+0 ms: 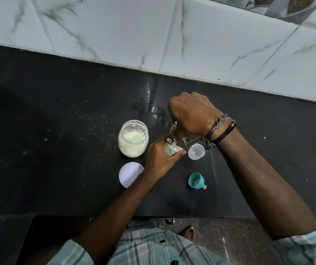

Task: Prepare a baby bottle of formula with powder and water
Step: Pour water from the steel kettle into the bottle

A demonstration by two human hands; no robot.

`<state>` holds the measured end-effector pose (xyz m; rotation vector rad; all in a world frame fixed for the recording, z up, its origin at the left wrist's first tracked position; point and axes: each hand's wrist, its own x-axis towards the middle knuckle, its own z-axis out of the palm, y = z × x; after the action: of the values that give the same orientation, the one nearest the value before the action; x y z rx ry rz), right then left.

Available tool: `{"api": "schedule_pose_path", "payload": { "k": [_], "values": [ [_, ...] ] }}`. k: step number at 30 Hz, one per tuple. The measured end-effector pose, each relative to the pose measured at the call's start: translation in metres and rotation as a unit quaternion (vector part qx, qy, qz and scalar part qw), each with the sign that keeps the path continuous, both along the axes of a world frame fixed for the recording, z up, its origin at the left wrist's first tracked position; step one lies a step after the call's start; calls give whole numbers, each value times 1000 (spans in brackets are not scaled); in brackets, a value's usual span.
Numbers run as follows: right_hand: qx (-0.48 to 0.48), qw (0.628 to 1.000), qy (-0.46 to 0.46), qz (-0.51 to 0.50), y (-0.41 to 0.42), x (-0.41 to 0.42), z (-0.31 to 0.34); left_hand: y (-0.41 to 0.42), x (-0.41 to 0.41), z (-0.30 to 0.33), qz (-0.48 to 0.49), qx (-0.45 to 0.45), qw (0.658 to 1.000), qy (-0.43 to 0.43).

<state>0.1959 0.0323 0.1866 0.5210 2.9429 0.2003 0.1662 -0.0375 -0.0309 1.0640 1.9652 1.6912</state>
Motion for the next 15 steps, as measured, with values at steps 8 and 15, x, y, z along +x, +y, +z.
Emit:
{"api": "schedule_pose_path", "payload": {
  "k": [8,15],
  "values": [
    [-8,1000,0,-3,1,0,0,1,-2,-3,-5,-2,1000,3],
    [-13,1000,-6,-6,2,-1,1,1,-2,-2,-9,-1,1000,7]
  ]
}}
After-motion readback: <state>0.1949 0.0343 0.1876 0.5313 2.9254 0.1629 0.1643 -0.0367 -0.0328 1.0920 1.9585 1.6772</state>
